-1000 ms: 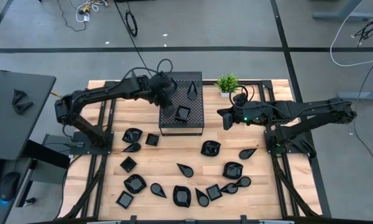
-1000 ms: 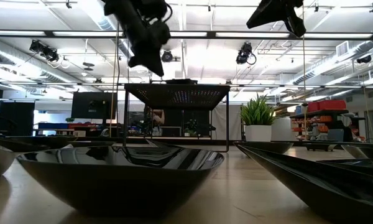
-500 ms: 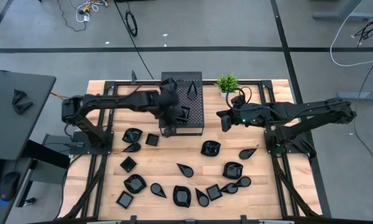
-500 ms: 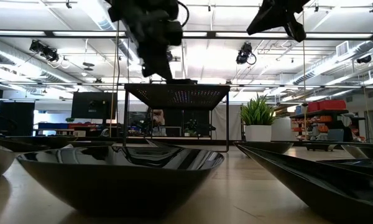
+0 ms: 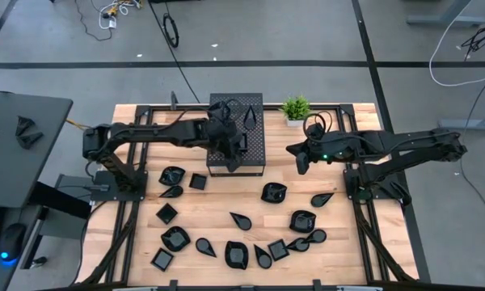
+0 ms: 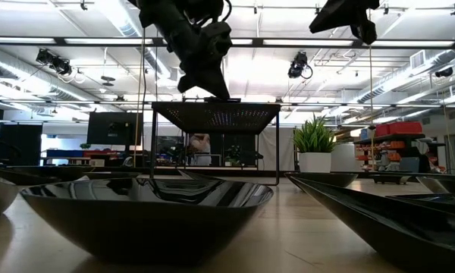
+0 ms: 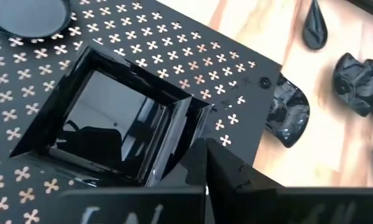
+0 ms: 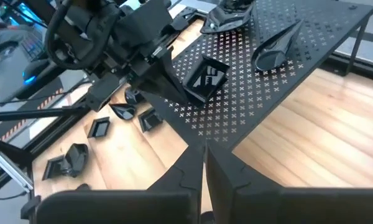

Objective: Pick & Place Mini shaped plates
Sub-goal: Adjust the square plates

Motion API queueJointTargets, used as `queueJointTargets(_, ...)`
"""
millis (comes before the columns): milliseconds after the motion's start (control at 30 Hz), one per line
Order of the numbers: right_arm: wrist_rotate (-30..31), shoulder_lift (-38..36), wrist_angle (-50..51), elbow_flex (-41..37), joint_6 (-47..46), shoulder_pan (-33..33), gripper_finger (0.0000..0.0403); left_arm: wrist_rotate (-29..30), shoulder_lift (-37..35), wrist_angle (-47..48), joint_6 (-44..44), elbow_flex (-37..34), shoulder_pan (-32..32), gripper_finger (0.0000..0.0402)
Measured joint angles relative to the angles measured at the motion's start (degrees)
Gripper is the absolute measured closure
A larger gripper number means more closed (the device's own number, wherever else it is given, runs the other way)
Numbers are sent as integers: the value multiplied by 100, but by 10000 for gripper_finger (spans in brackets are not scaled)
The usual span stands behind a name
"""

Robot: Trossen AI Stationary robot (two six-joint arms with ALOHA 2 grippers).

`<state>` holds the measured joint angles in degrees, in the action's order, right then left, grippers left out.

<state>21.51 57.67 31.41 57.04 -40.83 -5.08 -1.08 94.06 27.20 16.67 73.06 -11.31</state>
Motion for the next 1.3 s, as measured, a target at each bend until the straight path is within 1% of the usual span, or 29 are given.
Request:
queueJointTargets(100, -4, -31, 8, 0, 100, 0, 380, 15, -18, -36, 188, 0, 1, 398)
queueJointTargets(233, -13, -35, 75, 0, 100, 0, 380, -106, -286, -69, 537, 51, 0, 398)
queueJointTargets(333, -13, -35, 125, 0, 104, 0, 380, 190, -396, -115, 846, 85, -38, 399)
queueJointTargets(400, -13, -35, 130, 0, 148, 1, 380, 341, -367, -109, 779, 84, -103, 399)
queueJointTargets(500, -13, -35, 130, 0, 232, 1, 380, 421, -190, -164, 435, 87, -160, 399)
queueJointTargets(633, -13, -35, 129, 0, 233, 2, 380, 557, 0, -164, 367, 76, -175, 399)
queueJointTargets(767, -13, -35, 130, 0, 231, 2, 380, 376, 9, -187, 368, 76, -174, 399)
queueJointTargets(933, -8, -35, 130, 0, 256, 0, 380, -138, 2, -139, 367, 76, -212, 399)
queueJointTargets(1033, -6, -32, 128, 0, 325, 0, 380, -41, 65, -121, 365, 79, -210, 399)
queueJointTargets(1133, 2, -32, 129, 0, 336, 1, 380, -98, 57, -149, 362, 79, -214, 399)
queueJointTargets(1300, 7, -32, 130, 0, 335, 4, 380, -592, 26, -276, 369, 79, -214, 399)
